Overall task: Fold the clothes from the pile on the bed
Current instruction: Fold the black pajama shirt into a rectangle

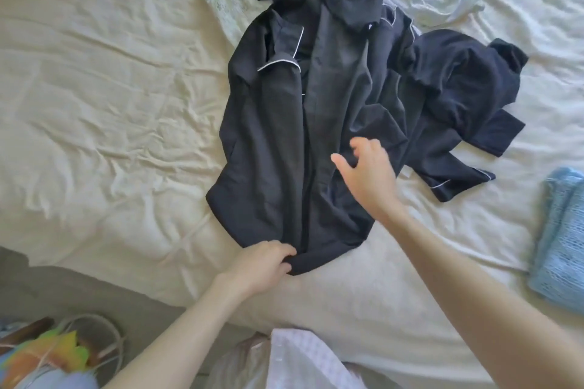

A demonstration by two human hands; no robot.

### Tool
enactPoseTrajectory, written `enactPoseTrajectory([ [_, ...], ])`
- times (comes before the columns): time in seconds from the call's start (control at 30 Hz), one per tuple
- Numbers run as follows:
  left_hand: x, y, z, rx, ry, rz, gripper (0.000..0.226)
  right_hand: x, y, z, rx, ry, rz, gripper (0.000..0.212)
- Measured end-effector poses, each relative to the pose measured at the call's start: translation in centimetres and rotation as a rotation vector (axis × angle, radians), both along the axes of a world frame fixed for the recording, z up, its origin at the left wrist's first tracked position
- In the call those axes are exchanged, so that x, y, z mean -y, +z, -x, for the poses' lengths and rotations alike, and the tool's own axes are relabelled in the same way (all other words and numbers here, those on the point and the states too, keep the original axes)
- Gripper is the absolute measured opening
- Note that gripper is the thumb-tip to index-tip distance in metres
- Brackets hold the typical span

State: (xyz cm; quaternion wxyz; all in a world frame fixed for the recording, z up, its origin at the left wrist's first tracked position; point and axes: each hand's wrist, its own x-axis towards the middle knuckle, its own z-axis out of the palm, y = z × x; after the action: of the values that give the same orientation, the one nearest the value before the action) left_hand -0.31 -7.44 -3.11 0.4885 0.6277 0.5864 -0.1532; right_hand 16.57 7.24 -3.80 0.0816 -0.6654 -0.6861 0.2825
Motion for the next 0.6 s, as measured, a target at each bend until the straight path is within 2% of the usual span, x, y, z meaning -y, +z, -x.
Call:
enactPoseTrajectory([
  [0.07,-0.4,0.1,1.1,-0.033,0.093,-0.049,0.037,-2.9,-0.8,1.7,0.218,0.11,-0.13,0.063],
  [0.13,-0.5,0.1,2.1,-0.053,0.166,-0.105,0.035,-5.4,-1.4,3.5,0.404,0.251,-0.24,0.075],
  [0.17,-0.4,0.0,2.6,-0.061,0.189,-0.128,0.035,-6.6,-1.9,4.1,0.502,0.314,-0.226,0.077],
  [0.23,-0.1,-0.5,3.2,-0.071,0.23,-0.151,0.034,-8.3,-2.5,4.3,0.74,0.399,-0.101,0.068],
  [0.3,0.1,-0.9,3.5,-0.077,0.246,-0.152,0.033,-9.2,-2.7,3.3,0.855,0.42,-0.005,0.047],
  [0.37,0.2,-1.2,3.5,-0.063,0.264,-0.153,0.033,-9.3,-2.7,1.7,0.765,0.47,-0.003,0.027],
  [0.43,-0.1,-1.2,3.3,-0.028,0.313,-0.176,0.032,-8.1,-2.6,0.5,0.504,0.423,0.014,0.014],
  [0.6,-3.8,-0.5,1.1,0.109,0.645,-0.202,0.04,0.6,-1.9,-0.3,-0.226,-0.266,0.187,0.014],
])
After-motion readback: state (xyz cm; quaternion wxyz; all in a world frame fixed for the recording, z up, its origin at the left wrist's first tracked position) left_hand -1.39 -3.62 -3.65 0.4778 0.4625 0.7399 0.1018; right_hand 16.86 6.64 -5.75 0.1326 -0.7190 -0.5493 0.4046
